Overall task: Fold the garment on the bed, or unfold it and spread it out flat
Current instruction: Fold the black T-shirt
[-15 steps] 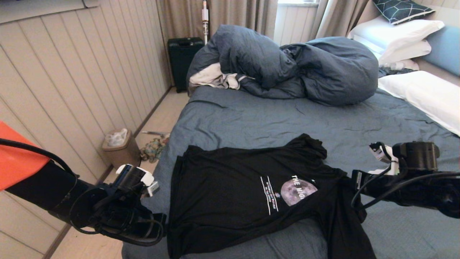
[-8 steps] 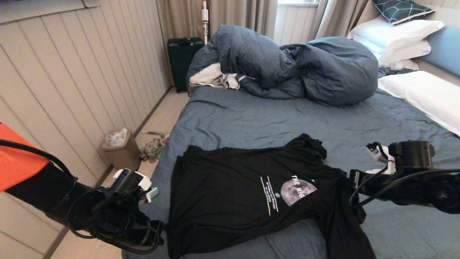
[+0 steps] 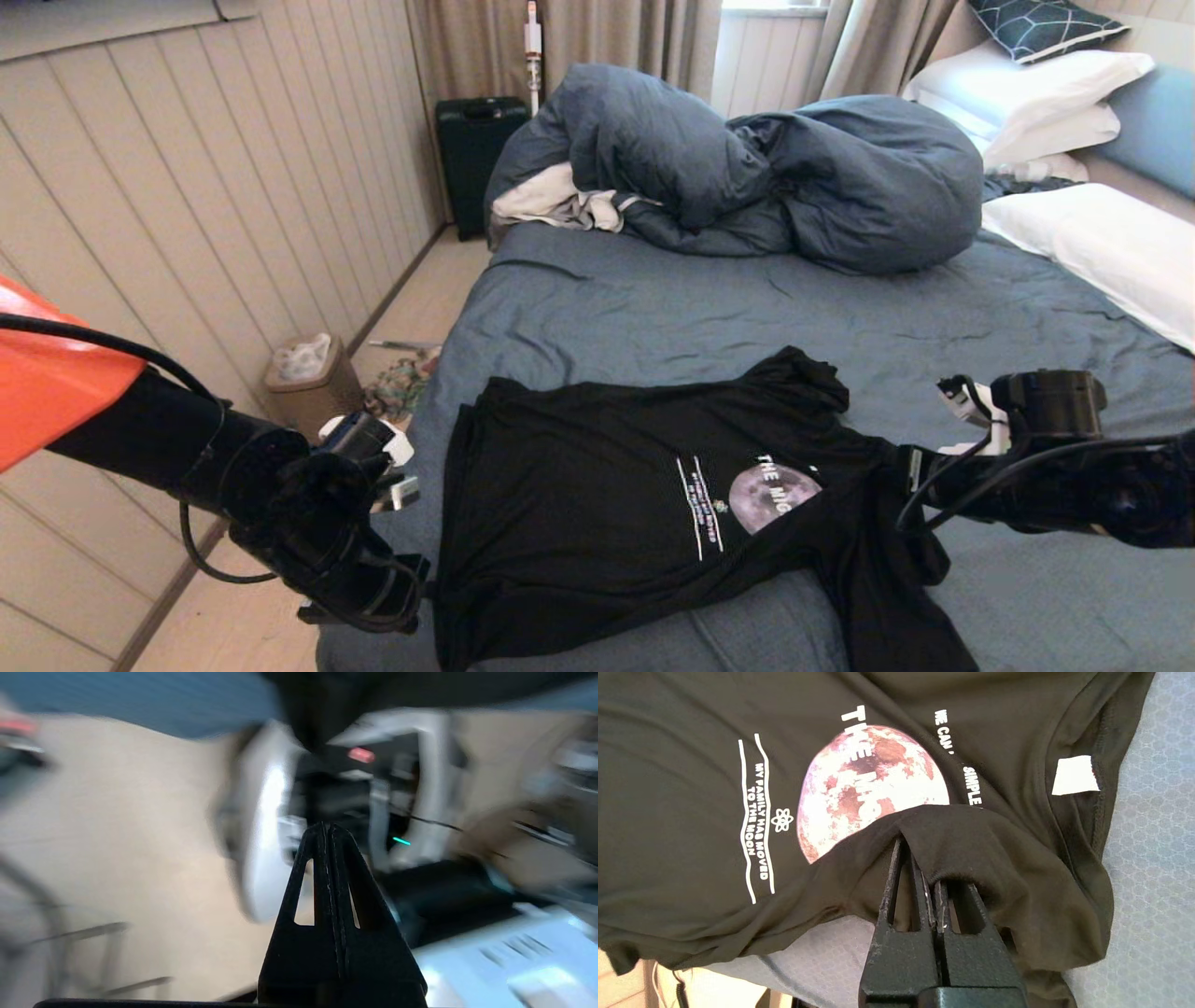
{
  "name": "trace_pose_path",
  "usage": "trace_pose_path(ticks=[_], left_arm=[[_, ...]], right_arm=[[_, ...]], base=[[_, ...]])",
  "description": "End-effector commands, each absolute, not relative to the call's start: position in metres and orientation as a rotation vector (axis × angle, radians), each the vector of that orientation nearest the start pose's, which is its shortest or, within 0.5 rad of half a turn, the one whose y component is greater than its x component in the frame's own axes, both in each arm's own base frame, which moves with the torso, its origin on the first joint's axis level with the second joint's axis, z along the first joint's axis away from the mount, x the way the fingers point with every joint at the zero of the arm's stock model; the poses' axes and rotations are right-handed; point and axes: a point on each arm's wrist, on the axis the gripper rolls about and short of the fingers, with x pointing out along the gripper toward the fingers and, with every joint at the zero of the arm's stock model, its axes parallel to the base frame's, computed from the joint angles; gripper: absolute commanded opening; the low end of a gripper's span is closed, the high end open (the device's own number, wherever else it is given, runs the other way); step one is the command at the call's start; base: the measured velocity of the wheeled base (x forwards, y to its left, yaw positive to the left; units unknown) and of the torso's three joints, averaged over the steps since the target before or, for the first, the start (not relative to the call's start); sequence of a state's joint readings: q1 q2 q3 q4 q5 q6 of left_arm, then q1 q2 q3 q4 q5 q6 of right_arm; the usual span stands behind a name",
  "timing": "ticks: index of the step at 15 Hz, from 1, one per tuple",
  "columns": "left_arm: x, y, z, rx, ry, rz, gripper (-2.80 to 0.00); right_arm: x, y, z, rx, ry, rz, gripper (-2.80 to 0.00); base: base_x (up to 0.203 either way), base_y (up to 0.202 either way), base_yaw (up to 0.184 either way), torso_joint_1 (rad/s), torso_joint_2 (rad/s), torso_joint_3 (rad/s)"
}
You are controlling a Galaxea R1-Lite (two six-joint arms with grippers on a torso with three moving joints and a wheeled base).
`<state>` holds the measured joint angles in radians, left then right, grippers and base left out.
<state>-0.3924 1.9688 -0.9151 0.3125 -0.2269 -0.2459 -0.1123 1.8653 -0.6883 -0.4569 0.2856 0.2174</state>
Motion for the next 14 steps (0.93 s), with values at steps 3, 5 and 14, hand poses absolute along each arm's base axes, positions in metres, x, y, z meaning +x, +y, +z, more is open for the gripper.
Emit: trace_pose_path(ticks=[3, 5, 14], left_arm=[[0.275, -0.106, 0.046, -0.004, 1.45, -0.269, -2.8], [0.276, -0.096, 0.044, -0.027, 1.455, -0.241, -2.8], [0.277, -0.063, 0.046, -0.12, 1.382, -0.165, -2.8]], right_arm=[[0.301, -0.027, 0.082, 0.351, 0.739, 0.09, -2.8], [0.301, -0.027, 0.079, 0.351, 0.749, 0.09, -2.8], [0.304, -0.028, 0.073, 0.368, 0.77, 0.084, -2.8]], base=[[0.0, 0.0, 0.0, 0.0, 0.0, 0.0], [0.0, 0.0, 0.0, 0.0, 0.0, 0.0], [0.0, 0.0, 0.0, 0.0, 0.0, 0.0]])
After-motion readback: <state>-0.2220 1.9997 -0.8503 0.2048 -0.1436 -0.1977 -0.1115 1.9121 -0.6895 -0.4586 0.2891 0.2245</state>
